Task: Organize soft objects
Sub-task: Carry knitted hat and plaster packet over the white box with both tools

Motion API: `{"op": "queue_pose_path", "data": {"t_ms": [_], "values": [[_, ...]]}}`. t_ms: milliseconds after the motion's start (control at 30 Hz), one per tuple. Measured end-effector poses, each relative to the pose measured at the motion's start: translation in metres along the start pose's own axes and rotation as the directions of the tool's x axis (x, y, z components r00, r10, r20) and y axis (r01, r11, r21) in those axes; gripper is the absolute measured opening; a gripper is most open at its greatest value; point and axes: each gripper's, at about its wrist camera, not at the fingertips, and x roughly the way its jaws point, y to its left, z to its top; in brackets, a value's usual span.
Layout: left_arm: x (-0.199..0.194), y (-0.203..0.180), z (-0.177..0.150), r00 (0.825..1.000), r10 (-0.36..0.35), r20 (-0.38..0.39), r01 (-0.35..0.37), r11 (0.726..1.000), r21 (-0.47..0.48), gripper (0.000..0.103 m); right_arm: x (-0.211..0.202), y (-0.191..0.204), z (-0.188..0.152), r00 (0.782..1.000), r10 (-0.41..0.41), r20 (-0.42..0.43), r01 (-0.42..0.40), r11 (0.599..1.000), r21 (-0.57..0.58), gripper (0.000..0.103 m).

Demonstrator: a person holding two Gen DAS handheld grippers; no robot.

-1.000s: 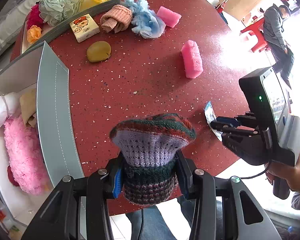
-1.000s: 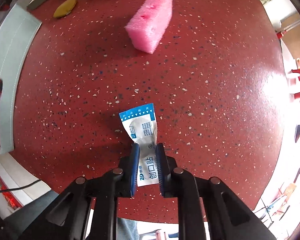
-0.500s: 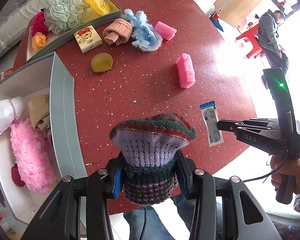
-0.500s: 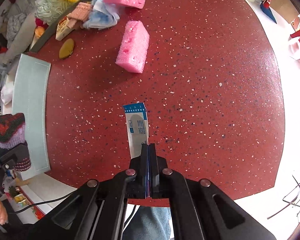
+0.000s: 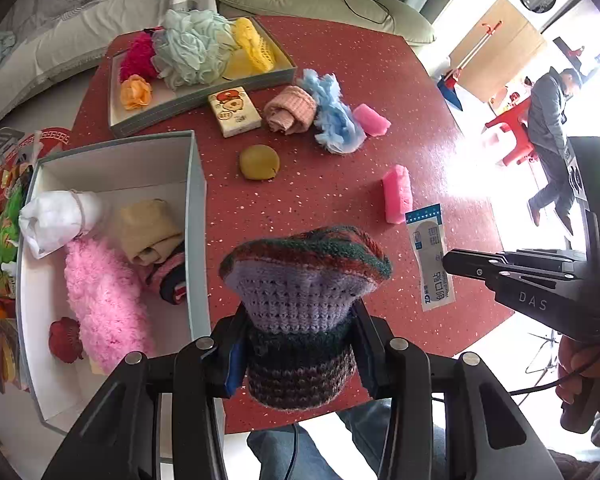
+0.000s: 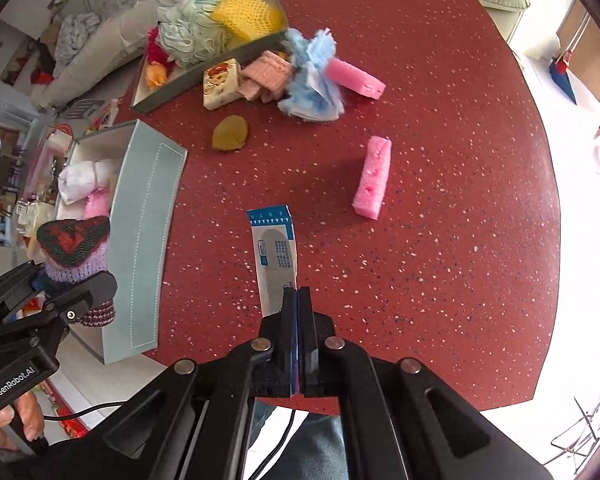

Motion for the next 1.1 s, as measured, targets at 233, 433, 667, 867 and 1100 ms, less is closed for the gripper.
{"op": "queue_pose_path", "data": {"t_ms": [233,433,667,867,1100], "values": [[-0.022,0.037,-0.008,0.998,0.020,0.060,-0.014,0.995,-0.097,0.045,-0.015,0.049,0.015,0.999,0.022,0.029,-0.019,0.995,-0.099,0.000],[-0.035,0.069,-0.021,0.995,0.049,0.088,-0.032,0.983,-0.178,0.045,-0.017,0.100,0.026,0.998,0.057,0.033,-0.049,0.979,-0.200,0.000],[-0.049,0.109,-0.039,0.988,0.107,0.111,-0.072,0.956,-0.283,0.045,-0.014,0.161,0.032,0.995,0.093,0.016,-0.083,0.943,-0.322,0.000],[-0.057,0.141,-0.062,0.982,0.149,0.115,-0.096,0.924,-0.371,0.045,-0.004,0.205,0.032,0.994,0.108,-0.016,-0.105,0.904,-0.414,0.000],[-0.062,0.169,-0.091,0.975,0.200,0.097,-0.138,0.885,-0.445,0.045,0.007,0.239,0.023,0.992,0.110,-0.055,-0.123,0.866,-0.484,0.000]]}}
